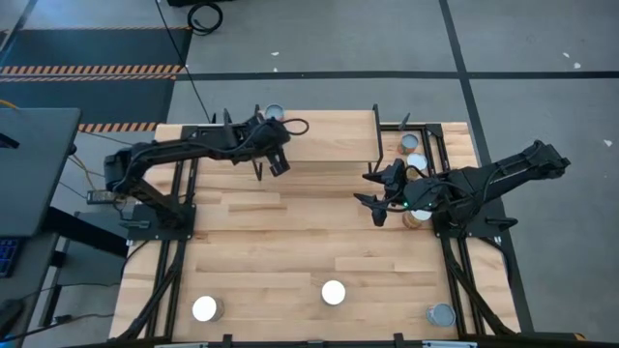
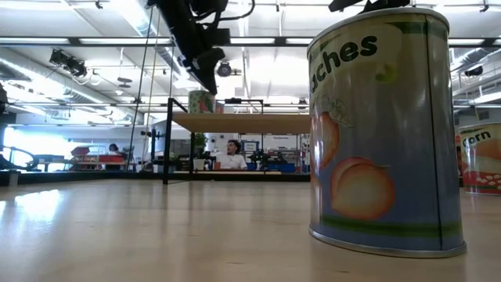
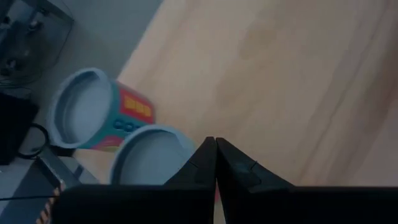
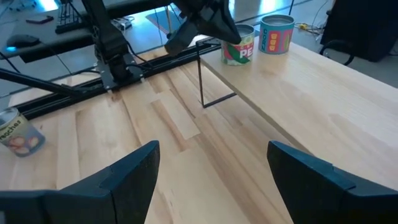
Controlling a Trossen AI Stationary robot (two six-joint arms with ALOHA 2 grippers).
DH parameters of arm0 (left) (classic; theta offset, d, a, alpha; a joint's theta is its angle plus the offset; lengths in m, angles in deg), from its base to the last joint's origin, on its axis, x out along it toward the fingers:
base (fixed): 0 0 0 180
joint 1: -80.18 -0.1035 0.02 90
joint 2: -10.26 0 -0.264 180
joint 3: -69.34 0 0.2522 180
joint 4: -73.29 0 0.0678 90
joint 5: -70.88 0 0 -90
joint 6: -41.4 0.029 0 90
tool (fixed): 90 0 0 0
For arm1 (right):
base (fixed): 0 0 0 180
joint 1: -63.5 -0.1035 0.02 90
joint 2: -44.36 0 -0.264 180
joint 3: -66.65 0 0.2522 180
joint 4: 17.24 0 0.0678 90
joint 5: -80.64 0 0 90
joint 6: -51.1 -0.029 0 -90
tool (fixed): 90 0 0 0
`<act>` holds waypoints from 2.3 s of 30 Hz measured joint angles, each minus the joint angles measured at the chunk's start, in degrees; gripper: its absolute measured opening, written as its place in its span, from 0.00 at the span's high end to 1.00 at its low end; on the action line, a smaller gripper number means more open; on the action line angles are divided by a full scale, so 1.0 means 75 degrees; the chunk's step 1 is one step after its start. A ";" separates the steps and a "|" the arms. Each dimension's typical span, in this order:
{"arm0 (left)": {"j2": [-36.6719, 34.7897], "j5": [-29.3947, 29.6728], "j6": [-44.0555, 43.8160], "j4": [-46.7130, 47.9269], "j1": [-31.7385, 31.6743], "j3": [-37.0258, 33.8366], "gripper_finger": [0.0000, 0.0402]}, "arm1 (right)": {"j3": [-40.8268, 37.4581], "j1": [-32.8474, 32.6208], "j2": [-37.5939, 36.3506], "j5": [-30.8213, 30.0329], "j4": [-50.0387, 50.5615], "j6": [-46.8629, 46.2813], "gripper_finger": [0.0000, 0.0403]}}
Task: Pick and place cans onto a shelf
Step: Put the can of peas on the shelf aligned with the can of corn
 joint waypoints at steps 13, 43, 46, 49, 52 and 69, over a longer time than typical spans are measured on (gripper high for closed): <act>-0.0545 0.0490 0.0037 0.0297 0.0066 0.0365 0.97 | 0.0000 0.0047 0.0000 0.0011 0.0002 0.0243 0.24; -0.0308 -0.1534 0.0462 0.0634 -0.1438 0.0148 0.97 | 0.0000 0.0291 0.0000 0.0023 -0.0233 0.0379 0.24; -0.0308 -0.1700 0.0461 0.0689 -0.1438 0.0148 0.97 | 0.0001 0.0291 0.0000 0.0020 -0.0267 0.0376 0.24; -0.0308 -0.1794 0.0436 0.0797 -0.1438 0.0148 0.97 | 0.0001 0.0294 0.0000 0.0020 -0.0309 0.0375 0.24; -0.0308 -0.1914 0.0430 0.0795 -0.1432 0.0148 0.97 | 0.0000 0.0297 0.0000 0.0020 -0.0353 0.0371 0.24; -0.0308 -0.2127 0.0431 0.0778 -0.1432 0.0314 0.97 | 0.0003 0.0297 0.0000 0.0020 -0.0350 0.0505 0.24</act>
